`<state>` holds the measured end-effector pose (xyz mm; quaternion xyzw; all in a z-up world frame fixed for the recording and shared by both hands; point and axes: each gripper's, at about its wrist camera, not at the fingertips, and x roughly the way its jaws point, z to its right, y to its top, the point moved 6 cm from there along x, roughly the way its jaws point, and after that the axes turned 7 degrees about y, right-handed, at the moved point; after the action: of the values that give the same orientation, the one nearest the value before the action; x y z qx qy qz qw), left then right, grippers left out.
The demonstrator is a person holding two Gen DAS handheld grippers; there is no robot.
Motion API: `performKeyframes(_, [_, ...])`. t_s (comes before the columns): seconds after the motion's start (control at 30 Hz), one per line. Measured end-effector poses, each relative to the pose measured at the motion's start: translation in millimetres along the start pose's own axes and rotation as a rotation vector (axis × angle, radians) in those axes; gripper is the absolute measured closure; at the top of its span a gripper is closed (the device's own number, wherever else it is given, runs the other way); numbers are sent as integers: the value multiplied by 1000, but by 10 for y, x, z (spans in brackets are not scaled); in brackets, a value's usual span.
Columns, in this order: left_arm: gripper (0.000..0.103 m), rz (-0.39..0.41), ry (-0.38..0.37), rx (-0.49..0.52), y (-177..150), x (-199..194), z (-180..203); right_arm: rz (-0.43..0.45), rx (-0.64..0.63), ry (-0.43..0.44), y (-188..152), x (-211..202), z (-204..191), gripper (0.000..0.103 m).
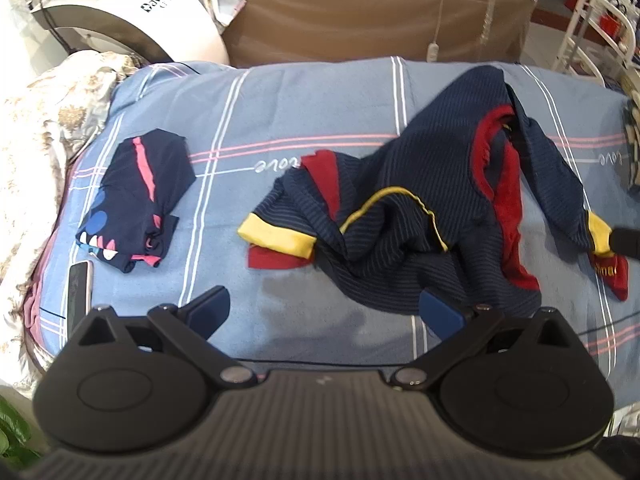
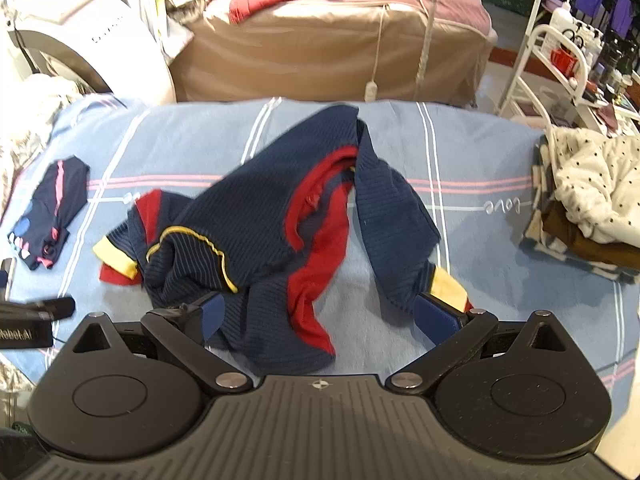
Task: Fold small clothes
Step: 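Grasp the navy romper's red-trimmed edge with the right gripper and lift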
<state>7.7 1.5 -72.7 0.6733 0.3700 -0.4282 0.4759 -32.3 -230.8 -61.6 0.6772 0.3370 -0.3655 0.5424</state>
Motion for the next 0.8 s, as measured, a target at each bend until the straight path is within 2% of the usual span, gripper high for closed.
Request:
performKeyframes(0.33, [0,70,13,163,-145,198,362,129,3,152,-187,117,218,0])
performKeyframes(0.57, [0,33,-43,236,-388,278,624,168,-22,237,-249,274,267,0])
performKeyframes(0.6, [0,25,-39,247,-434,275,633,169,-24,247,-242,316,266,0])
performKeyframes(0.67, [0,28,15,257,-488,267,610,158,-30,268,-217,392,245,0])
performKeyframes(0.73, [0,56,74,270,-471,260,549,155,-29,285,-171,443,221,0])
performKeyframes(0.8, [0,106,94,299,-401,261,535,162,-32,281,-132,464,213,0])
